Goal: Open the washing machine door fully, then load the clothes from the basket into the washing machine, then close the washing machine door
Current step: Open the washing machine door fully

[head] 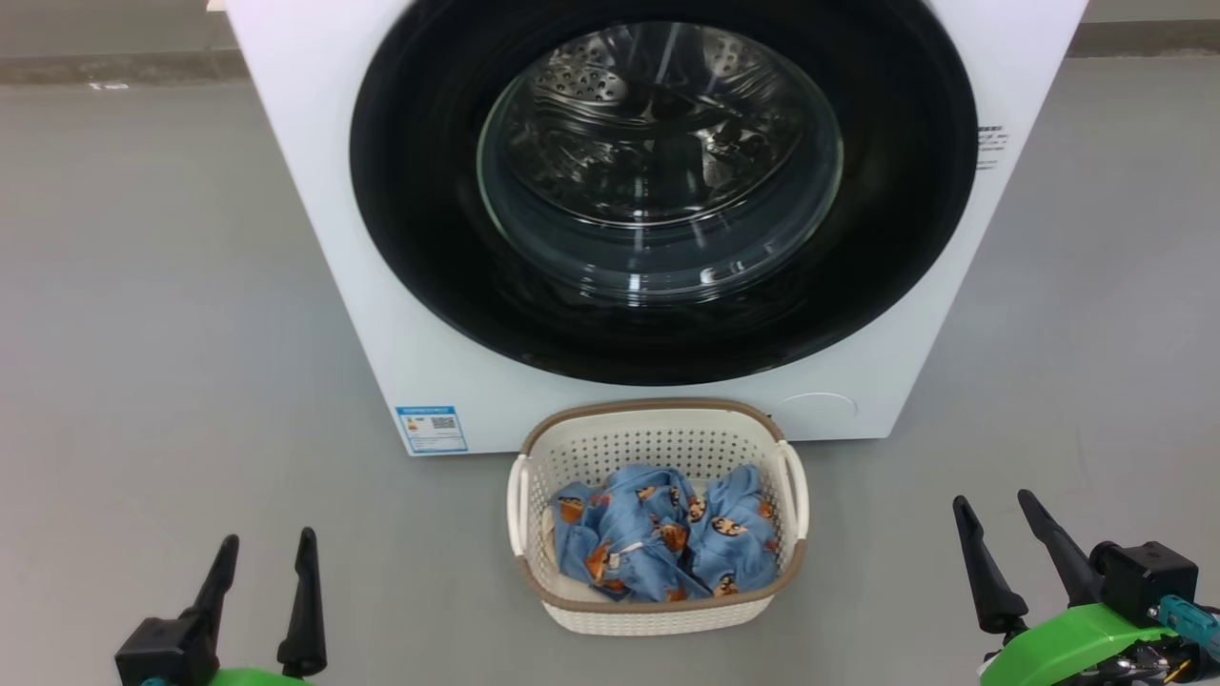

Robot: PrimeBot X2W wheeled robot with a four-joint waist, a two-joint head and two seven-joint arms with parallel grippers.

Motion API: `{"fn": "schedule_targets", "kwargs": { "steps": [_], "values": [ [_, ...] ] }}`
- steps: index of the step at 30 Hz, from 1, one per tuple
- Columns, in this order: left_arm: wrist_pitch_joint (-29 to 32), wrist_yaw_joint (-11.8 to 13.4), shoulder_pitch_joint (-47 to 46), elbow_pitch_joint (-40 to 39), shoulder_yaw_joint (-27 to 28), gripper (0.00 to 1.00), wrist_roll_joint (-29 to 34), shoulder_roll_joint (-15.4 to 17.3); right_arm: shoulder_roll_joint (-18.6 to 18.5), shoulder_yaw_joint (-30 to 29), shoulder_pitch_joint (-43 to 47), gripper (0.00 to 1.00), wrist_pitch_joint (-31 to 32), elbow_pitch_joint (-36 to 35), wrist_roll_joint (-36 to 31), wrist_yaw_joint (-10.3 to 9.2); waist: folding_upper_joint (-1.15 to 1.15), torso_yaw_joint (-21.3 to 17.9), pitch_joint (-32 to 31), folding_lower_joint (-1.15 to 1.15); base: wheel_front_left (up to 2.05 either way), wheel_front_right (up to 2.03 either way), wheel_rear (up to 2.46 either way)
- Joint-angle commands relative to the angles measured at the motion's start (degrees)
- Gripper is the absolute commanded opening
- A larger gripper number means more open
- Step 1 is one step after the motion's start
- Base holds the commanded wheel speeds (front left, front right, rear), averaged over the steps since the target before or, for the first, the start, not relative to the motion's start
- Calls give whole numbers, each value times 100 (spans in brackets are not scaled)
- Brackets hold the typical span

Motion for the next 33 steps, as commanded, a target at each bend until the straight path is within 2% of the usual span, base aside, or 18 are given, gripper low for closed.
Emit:
{"fn": "schedule_targets", "kwargs": {
  "steps": [1,26,33],
  "values": [
    [-77,-14,-179,-116,199,100,73,75,-85,97,-123,100,-70,-151,-10,9,0,-8,4,0,84,84,-167],
    [-77,-14,-284,-166,277,100,-25,5,-55,42,-157,100,-70,-195,7,9,0,-43,156,0,120,120,-239],
    [-77,-14,-311,-219,320,100,-65,-12,-60,-3,-191,100,-70,-181,21,9,0,-45,195,0,87,87,-175]
  ]
}}
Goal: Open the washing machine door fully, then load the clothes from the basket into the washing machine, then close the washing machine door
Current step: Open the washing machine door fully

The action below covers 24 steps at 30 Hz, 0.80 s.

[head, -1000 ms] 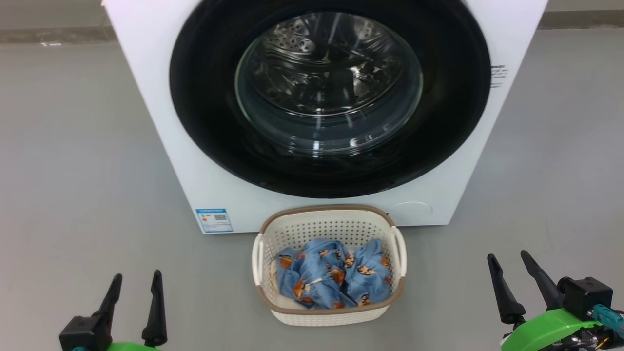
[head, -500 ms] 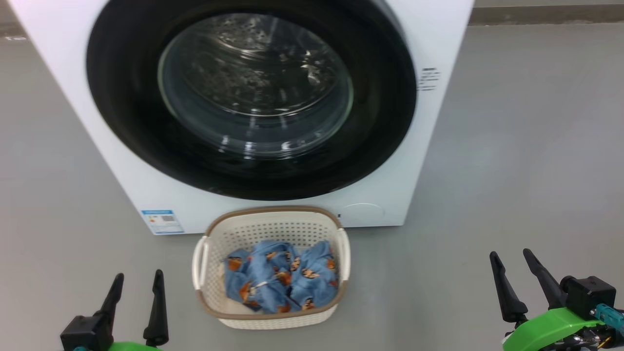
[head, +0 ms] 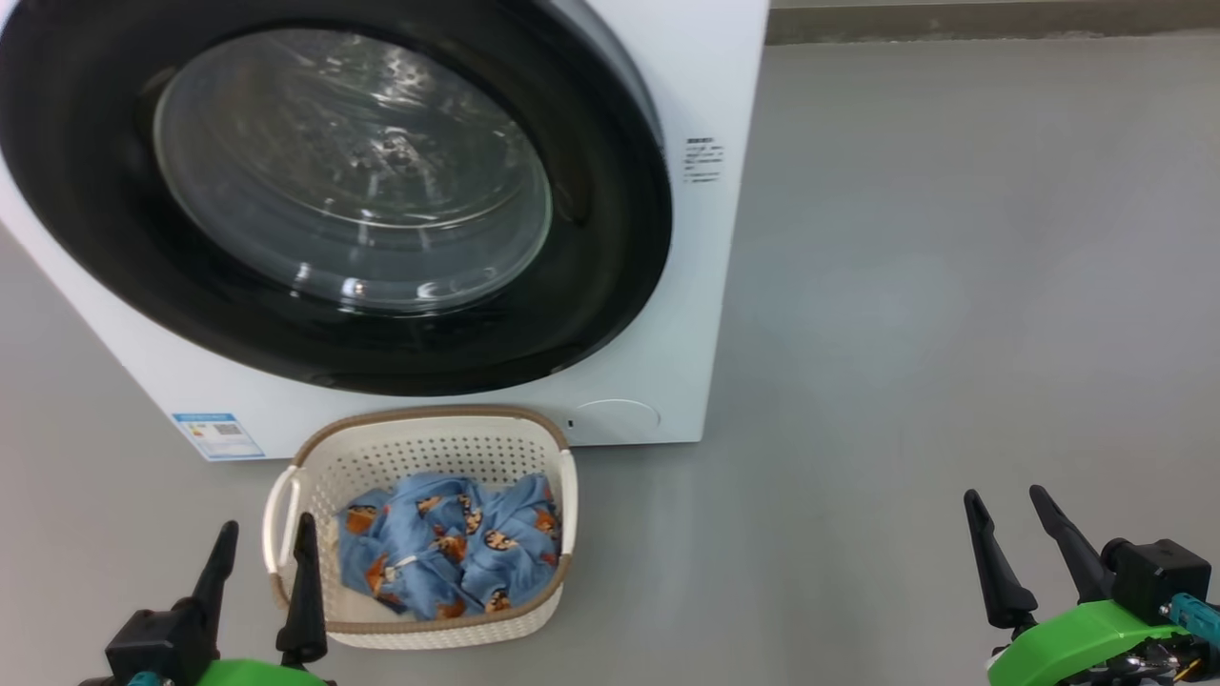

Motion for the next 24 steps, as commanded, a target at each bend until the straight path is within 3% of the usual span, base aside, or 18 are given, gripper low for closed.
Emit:
{"fn": "schedule_targets", "kwargs": {
  "steps": [1,14,15,16,20,24],
  "values": [
    [-52,-13,-238,-144,195,100,-1,85,-66,95,-192,100,-70,-131,19,9,0,1,0,0,60,60,-119],
    [-52,-13,-217,-128,143,100,-58,65,46,77,-240,100,-70,-162,274,9,0,24,9,0,15,15,-30],
    [-52,-13,-208,-134,131,100,-64,62,96,53,-273,40,-70,-204,464,9,0,30,10,0,0,0,0],
    [-52,-13,-203,-134,125,100,-71,61,132,39,-291,0,-70,-221,596,9,0,32,10,0,0,0,0],
    [-52,-13,-178,-141,104,100,-105,57,254,40,-418,0,-70,-400,1187,9,0,35,26,0,0,0,0],
    [-52,-13,-178,-147,58,100,-140,53,431,71,-636,0,-70,-677,2300,9,0,56,64,0,0,0,0]
  ]
}}
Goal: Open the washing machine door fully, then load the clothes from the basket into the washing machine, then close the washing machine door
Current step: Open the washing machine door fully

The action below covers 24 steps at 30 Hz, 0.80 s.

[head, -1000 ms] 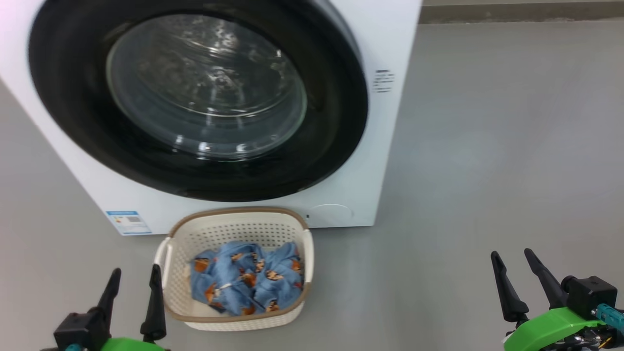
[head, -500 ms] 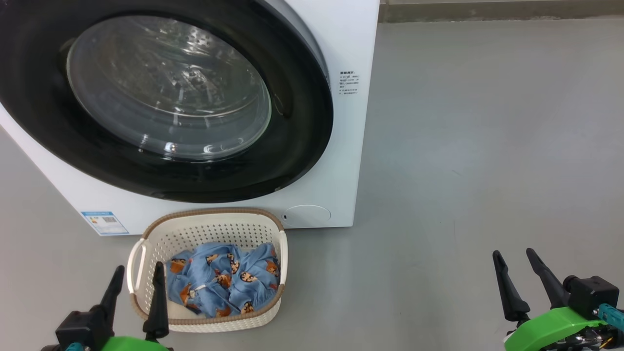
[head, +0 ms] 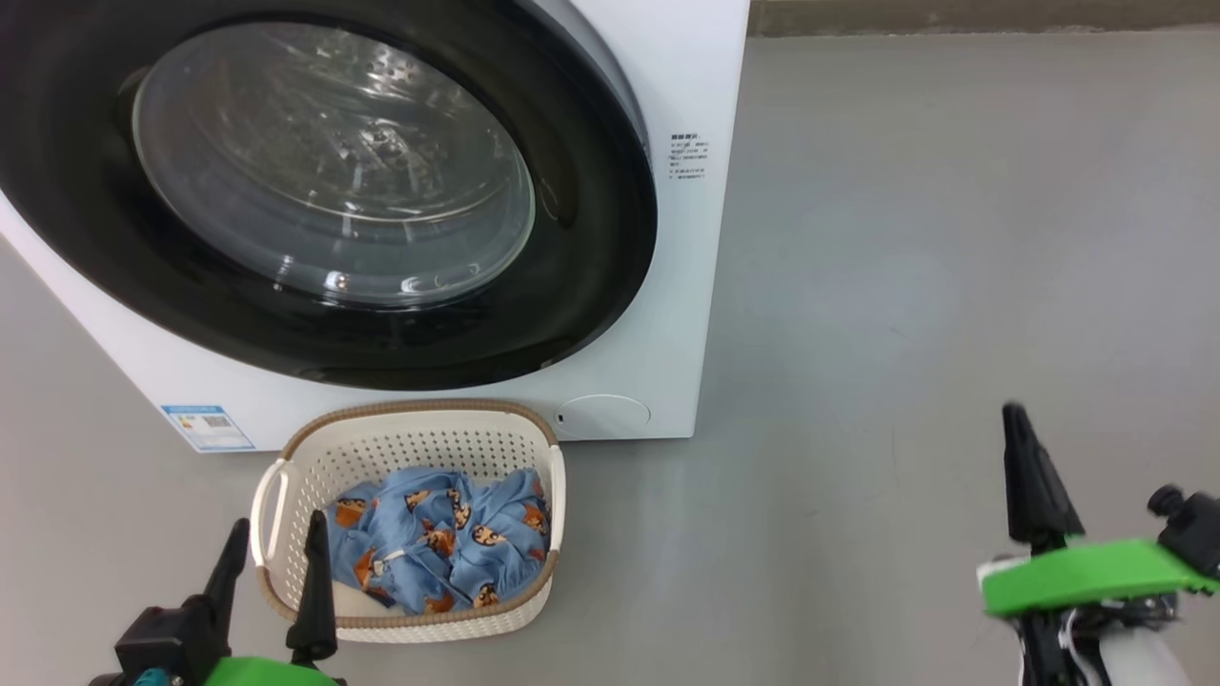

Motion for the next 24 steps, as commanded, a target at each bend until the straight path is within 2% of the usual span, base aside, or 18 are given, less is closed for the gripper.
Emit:
{"fn": "schedule_targets", "kwargs": {
  "steps": [1,5,10,11,12,14,17,24],
  "values": [
    [-51,-9,-162,-150,156,100,-47,73,-4,168,-276,0,-69,-211,360,9,0,12,24,0,0,0,0],
    [-51,-9,-207,-152,98,100,-76,71,-64,362,-609,0,-69,-357,1708,9,0,54,84,0,0,0,0],
    [-51,-9,-296,-132,-14,100,-133,70,-449,884,-1027,0,-57,-394,2950,9,0,173,186,0,0,0,0],
    [-51,-9,-296,-132,-14,100,-133,70,-449,884,-1027,0,-57,-394,2950,9,0,173,186,0,0,0,0],
    [-51,-9,-332,-127,-75,100,-159,70,-581,1045,-1200,0,-5,-386,3356,9,0,228,244,0,0,0,0],
    [-51,-9,-370,-121,-136,100,-187,70,-692,1167,-1368,0,118,-340,3747,9,0,283,309,0,0,0,0],
    [-51,-9,-411,-119,-193,100,-213,69,-780,1240,-1559,0,249,-361,4104,9,0,337,394,0,0,0,0],
    [-51,-9,-648,-130,-303,100,-294,69,-970,1276,-2169,0,1159,-296,5086,9,0,525,744,0,0,0,0]
  ]
}}
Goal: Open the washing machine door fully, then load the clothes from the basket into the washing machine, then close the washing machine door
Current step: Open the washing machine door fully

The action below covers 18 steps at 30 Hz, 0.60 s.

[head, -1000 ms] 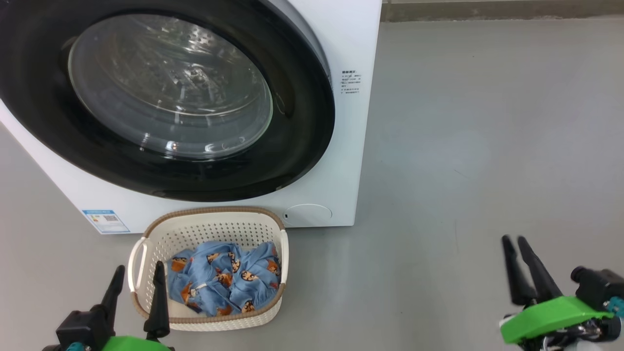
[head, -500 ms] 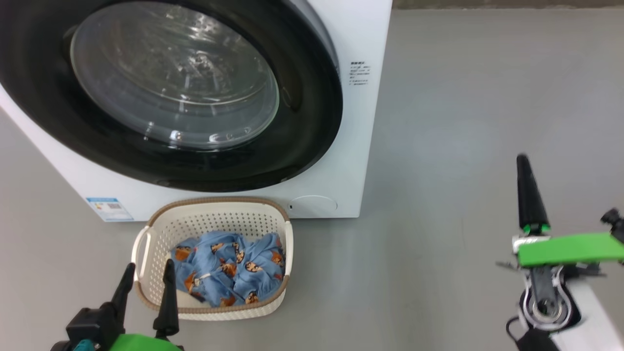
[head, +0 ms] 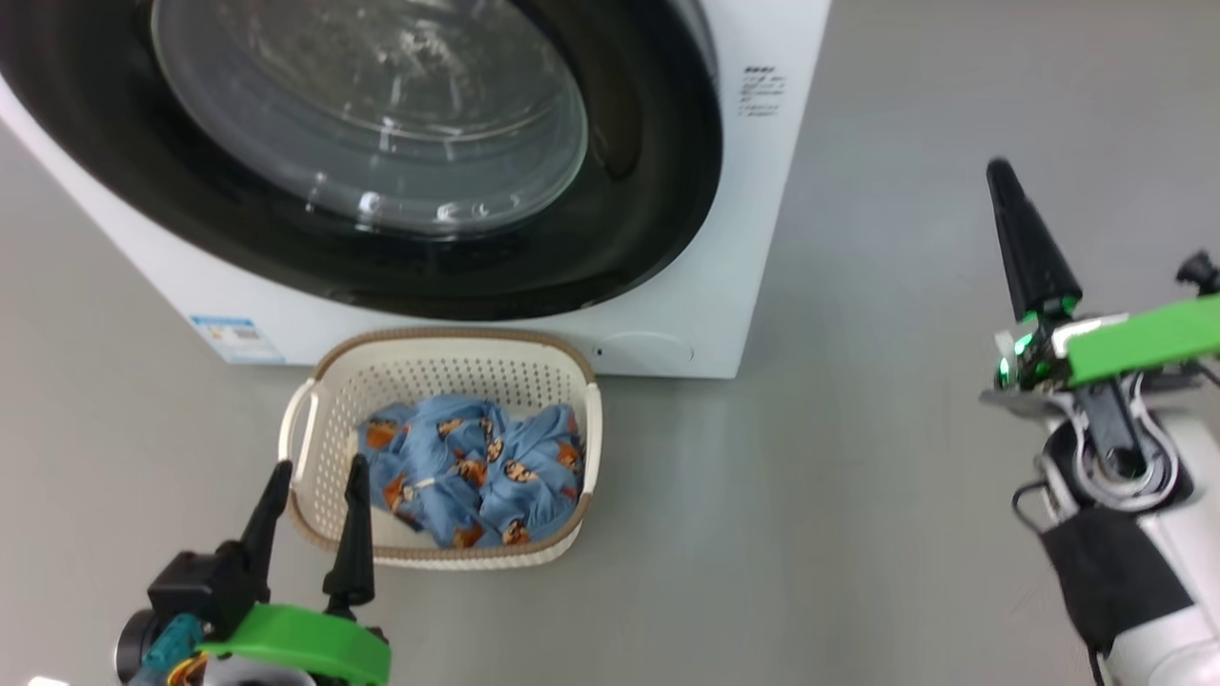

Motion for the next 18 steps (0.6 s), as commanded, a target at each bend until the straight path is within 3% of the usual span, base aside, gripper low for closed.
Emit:
{"fn": "schedule_targets", "kwargs": {
  "steps": [1,10,18],
  "values": [
    [-38,-9,-229,-138,146,100,-40,75,-34,43,-224,0,158,-92,154,9,0,145,191,0,0,0,0],
    [-38,-9,-536,-206,-12,100,-133,74,-116,-126,-936,0,1466,269,549,9,0,409,619,0,0,0,0],
    [-38,3,-748,-286,-127,100,-252,74,-114,-289,-1598,0,2260,584,574,9,0,570,958,0,0,0,0]
  ]
}}
